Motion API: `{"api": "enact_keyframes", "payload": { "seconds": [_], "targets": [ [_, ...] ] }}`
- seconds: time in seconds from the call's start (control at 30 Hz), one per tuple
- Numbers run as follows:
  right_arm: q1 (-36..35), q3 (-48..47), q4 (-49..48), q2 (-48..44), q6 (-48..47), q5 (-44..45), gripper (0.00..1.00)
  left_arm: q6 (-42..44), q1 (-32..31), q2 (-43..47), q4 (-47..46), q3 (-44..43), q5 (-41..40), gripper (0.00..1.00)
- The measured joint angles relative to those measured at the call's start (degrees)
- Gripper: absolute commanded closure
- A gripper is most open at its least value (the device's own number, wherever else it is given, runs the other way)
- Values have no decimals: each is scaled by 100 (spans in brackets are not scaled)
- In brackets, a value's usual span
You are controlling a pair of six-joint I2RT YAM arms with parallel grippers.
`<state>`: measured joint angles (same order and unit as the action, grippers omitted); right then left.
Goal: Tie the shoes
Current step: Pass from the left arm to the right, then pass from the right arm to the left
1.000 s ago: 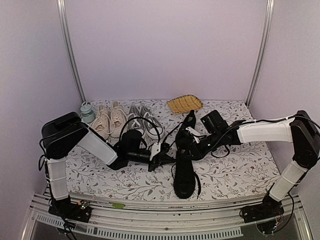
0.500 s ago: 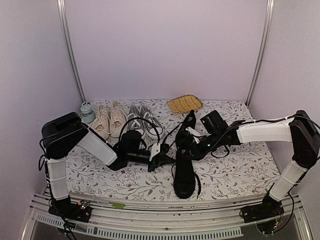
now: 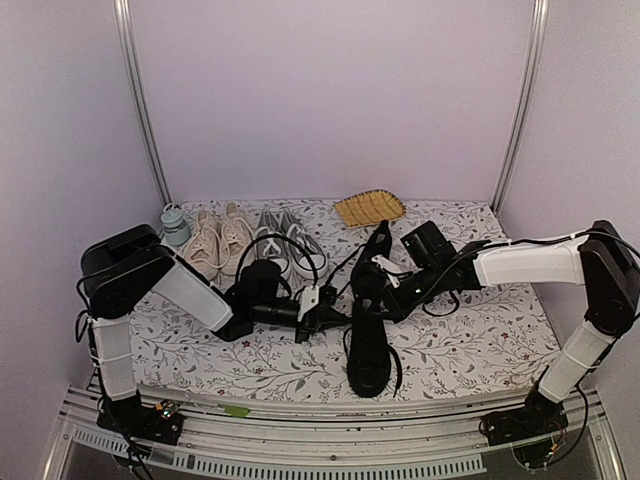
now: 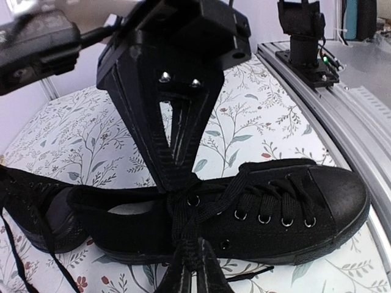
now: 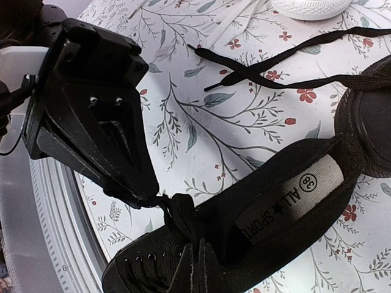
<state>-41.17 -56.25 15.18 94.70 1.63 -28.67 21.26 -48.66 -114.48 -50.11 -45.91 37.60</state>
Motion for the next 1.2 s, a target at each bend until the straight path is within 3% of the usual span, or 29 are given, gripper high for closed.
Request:
{"api": "enact_keyframes", "payload": {
  "seconds": [0.13,0.3,0.33,0.4,0.5,0.63,0.9,0.97,1.2],
  "targets": [
    [0,0,13,-72,2,-37,100,55,0,247,-114,138,-72,58],
    [0,0,9,-258,4,-46,100,380,-20,549,-35,243,-131,34],
    [0,0,4,-275,2,-46,100,496,-22,597,81,234,-151,24],
    [0,0,4,-280,2,-44,96,758,-26,693,389,205,-210,19],
    [0,2,2,-280,-4,-46,83,1069,-46,807,876,151,-304,20],
    [0,0,-20,-199,-26,-74,76,1449,-216,935,1150,127,-566,25],
    [0,0,-20,85,-42,-109,99,1792,-664,957,1154,-26,-863,51],
    [0,0,-28,85,-44,-107,99,1766,-675,955,1128,-26,-881,58],
    [0,7,-22,39,-44,-105,99,1646,-682,907,905,-39,-1032,63]
  ]
}}
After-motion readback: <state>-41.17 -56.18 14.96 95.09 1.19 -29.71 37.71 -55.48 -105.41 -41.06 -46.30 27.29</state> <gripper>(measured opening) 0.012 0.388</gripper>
